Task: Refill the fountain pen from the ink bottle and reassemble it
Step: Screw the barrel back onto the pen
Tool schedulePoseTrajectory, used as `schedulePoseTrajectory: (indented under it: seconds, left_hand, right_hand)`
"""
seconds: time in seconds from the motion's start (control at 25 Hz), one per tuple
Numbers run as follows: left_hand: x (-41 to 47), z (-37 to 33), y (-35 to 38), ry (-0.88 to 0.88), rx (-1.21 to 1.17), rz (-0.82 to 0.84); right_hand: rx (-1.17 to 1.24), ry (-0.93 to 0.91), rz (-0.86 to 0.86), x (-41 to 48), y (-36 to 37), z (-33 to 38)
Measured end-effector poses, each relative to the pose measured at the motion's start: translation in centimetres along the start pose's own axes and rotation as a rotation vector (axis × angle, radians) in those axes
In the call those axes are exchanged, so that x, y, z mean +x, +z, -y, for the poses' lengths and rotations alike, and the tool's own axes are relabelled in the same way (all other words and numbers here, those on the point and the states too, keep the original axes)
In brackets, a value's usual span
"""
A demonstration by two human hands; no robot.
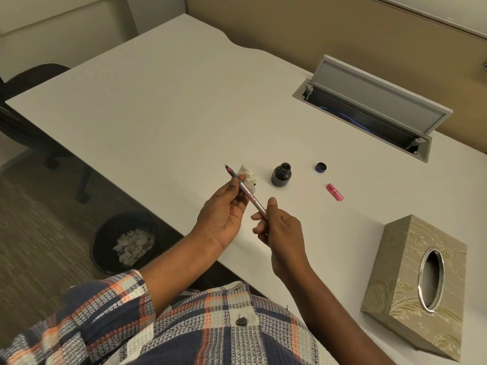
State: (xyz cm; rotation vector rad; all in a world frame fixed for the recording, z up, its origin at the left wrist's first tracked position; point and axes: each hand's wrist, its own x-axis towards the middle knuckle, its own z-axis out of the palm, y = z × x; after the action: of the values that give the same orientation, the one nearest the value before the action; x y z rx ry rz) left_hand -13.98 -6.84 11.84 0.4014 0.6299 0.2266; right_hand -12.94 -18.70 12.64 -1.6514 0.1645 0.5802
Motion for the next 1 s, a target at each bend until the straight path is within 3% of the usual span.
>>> schedulePoseTrajectory:
  seconds: [0.28,0.68,1.0]
  left_hand:
    - [-0.1,0.0,-0.2,-0.003,-0.016,0.008]
    - [-0.4,0.4,-0.1,0.001,-0.016,0.007]
    - [-0.4,1.0,-0.3,-0.011,0.011,-0.021]
  right_hand:
    - [0.04,-0.118,-0.052,-0.1,-0.4,-0.2]
    - [-0.021,0.004,-0.051,-0.3,-0.2,-0.5]
    - [-0.087,-0.112,0.009,-0.2,-0.4,-0.8]
